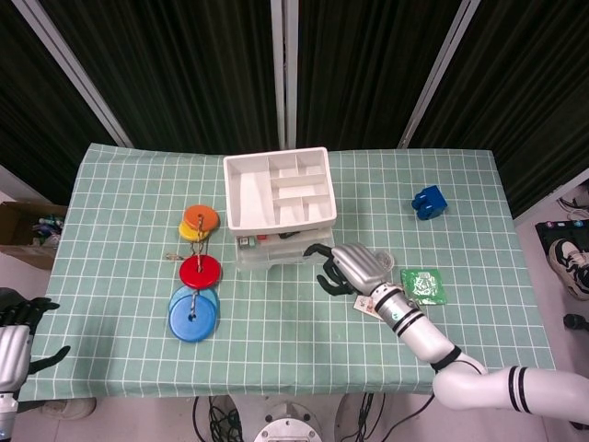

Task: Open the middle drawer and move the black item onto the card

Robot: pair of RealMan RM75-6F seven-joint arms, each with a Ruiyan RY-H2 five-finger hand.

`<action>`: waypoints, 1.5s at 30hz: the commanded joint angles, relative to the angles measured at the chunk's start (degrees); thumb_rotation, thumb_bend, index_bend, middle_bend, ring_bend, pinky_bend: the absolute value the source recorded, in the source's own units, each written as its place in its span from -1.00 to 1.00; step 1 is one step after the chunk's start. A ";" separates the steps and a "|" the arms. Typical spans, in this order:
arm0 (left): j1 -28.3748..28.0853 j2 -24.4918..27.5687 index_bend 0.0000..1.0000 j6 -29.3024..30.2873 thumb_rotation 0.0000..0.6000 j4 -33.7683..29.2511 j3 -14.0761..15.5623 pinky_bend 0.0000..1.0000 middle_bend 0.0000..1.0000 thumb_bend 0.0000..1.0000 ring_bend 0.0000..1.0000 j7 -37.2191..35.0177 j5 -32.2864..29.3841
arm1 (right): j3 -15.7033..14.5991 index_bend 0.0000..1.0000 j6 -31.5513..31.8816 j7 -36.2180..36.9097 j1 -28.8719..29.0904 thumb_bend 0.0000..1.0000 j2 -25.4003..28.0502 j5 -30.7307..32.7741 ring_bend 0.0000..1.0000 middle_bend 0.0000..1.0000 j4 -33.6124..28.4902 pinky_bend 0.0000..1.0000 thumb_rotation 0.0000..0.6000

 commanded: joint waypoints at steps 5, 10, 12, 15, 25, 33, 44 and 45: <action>-0.09 -0.06 -0.37 0.08 1.00 0.14 -0.04 -0.58 -0.50 -1.00 -0.57 -0.03 0.21 | -2.34 -0.32 0.10 1.16 -1.81 -0.19 2.03 -3.79 0.55 0.69 -3.36 0.64 1.00; -0.14 -0.13 -0.37 -0.02 1.00 0.23 -0.02 -0.58 -0.50 -1.00 -0.57 -0.07 0.22 | -4.11 -0.32 0.28 0.82 -2.83 -0.19 3.15 -6.12 0.55 0.69 -5.35 0.64 1.00; -0.16 -0.20 -0.37 -0.03 1.00 0.28 -0.02 -0.58 -0.50 -1.00 -0.57 -0.10 0.23 | -4.89 -0.32 0.35 0.55 -3.23 -0.19 3.54 -7.06 0.55 0.69 -6.06 0.64 1.00; -0.15 -0.28 -0.37 -0.01 1.00 0.40 -0.02 -0.58 -0.50 -1.00 -0.57 -0.16 0.24 | -5.77 -0.33 0.77 0.25 -3.86 -0.19 3.97 -8.35 0.55 0.69 -6.88 0.64 1.00; 0.06 -0.32 -0.37 0.45 1.00 0.50 0.01 -0.58 -0.50 -1.00 -0.57 -0.38 0.37 | -7.71 -1.00 3.83 -1.94 -6.29 -0.47 8.86 -13.88 0.52 0.65 -9.96 0.64 1.00; 0.81 -0.34 -0.37 1.87 1.00 0.58 0.16 -0.58 -0.50 -1.00 -0.57 -0.64 0.83 | -4.46 -0.88 6.57 -5.71 -6.00 -0.57 18.36 -17.21 0.57 0.69 -18.44 0.67 1.00; 2.20 -0.94 -0.37 3.33 1.00 1.05 0.68 -0.58 -0.50 -1.00 -0.57 -1.31 0.95 | 2.52 -0.28 3.72 -31.22 9.34 -0.61 10.92 4.78 0.75 0.85 -14.35 0.84 1.00; 2.33 -1.01 -0.37 3.39 1.00 1.18 0.73 -0.58 -0.50 -1.00 -0.57 -1.46 0.90 | 2.33 -0.28 4.28 -33.26 10.42 -0.64 9.67 6.84 0.75 0.85 -13.62 0.84 1.00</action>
